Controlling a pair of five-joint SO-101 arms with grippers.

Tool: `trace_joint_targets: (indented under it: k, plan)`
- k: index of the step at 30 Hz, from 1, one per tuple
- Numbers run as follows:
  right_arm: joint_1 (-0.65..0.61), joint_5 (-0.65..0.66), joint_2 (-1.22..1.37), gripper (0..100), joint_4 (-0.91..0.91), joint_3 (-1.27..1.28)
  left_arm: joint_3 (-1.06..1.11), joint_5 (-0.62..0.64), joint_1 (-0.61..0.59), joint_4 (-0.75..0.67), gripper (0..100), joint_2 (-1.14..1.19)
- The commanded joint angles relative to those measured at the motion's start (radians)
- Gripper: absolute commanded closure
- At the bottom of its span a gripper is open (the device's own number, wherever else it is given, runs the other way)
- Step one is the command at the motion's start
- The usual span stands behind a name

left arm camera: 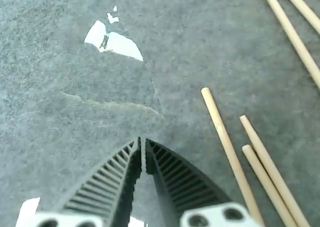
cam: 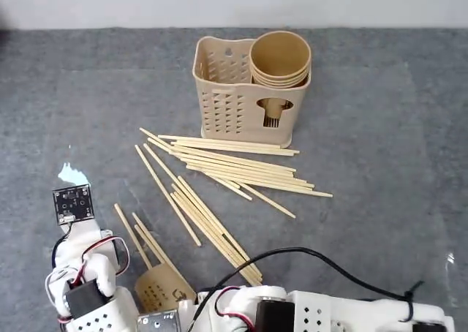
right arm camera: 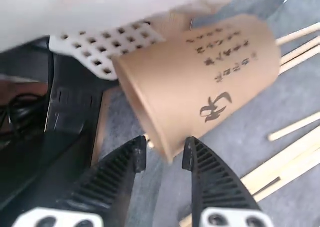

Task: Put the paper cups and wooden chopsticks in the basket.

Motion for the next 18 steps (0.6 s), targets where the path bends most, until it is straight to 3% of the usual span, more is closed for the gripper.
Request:
trace_joint_targets:
  k: [1,4,8,18]
  plan:
    - [0.038,-0.012,0.007,86.7,-0.047,-0.043,-0.008,-0.005,0.005,-0.002,99,-0.017]
    - [0.127,-0.012,0.007,88.7,-0.074,-0.043,-0.008,-0.005,0.005,-0.002,99,-0.017]
    - [0.225,-0.005,0.007,99.5,-0.125,-0.043,-0.008,-0.003,0.005,-0.002,99,-0.017]
    - [0.441,-0.003,-0.004,98.9,-0.125,-0.066,-0.008,-0.002,0.005,0.000,99,-0.017]
